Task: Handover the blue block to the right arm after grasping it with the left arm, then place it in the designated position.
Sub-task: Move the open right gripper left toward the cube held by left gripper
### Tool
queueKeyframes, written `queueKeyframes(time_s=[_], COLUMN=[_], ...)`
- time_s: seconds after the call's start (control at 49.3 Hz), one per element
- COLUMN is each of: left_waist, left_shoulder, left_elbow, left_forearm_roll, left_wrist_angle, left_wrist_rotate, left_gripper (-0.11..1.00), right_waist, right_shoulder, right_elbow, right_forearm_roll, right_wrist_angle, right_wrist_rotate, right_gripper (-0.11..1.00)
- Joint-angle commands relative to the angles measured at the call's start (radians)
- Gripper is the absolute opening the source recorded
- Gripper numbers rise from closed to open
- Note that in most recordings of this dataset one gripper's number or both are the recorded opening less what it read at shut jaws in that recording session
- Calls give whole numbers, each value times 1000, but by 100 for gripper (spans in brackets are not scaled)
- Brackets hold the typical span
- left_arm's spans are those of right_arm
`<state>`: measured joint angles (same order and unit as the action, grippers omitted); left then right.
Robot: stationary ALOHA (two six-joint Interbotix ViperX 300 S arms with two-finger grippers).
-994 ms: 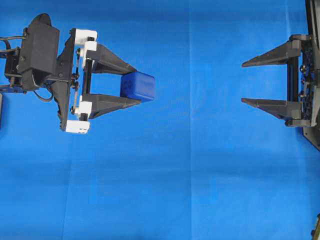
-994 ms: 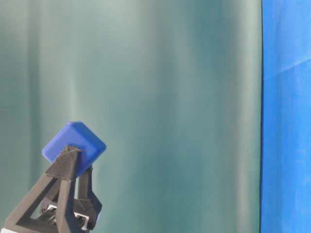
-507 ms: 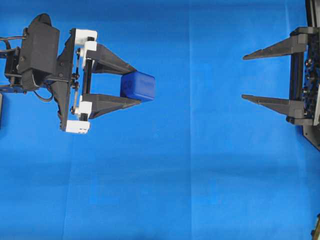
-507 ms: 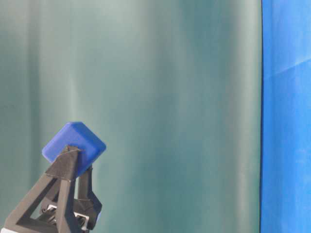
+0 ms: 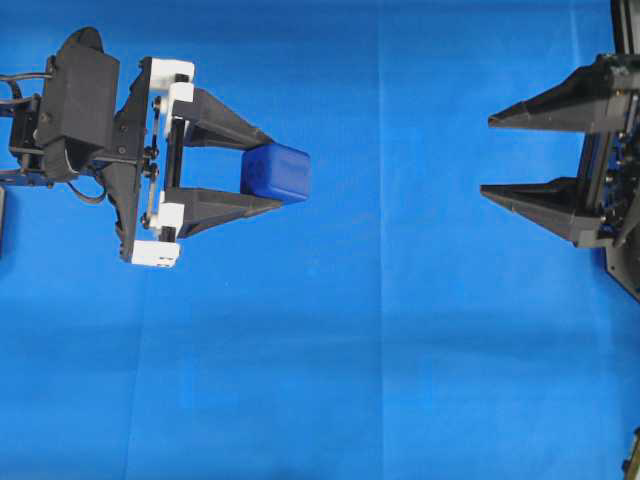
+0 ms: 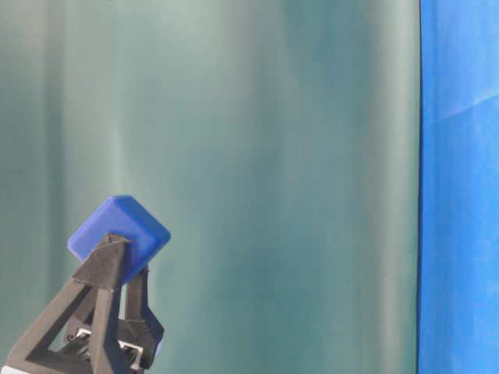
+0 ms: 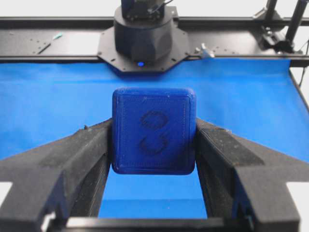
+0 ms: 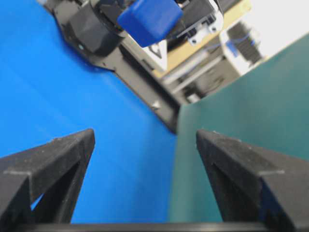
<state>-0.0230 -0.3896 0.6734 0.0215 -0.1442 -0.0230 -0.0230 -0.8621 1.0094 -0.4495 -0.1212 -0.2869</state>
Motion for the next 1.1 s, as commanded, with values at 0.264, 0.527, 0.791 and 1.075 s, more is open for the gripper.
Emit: queueKeyframes(time_s=[0.264,0.527,0.791,1.075], left_waist=[3,3,3,3], left_shoulder=[-14,-14,-14,-17], left_elbow=[-12,-14,-12,-11], left_forearm_roll=[-2,-2,-2,-2], left_wrist_angle=[-11,-11,-11,-9], left_wrist_rotate=[-6,-8,-8,-8], left_gripper=[46,46,46,46], right_waist=[6,6,6,6], right_shoulder=[11,35,29,32], right_elbow=[-25,-21,-23,-23], right_forearm_roll=[-249,-291,-291,-290], right_wrist_angle=[-6,-6,-8,-15], right_wrist_rotate=[-98,-101,-101,-101], right_gripper=[93,93,93,93])
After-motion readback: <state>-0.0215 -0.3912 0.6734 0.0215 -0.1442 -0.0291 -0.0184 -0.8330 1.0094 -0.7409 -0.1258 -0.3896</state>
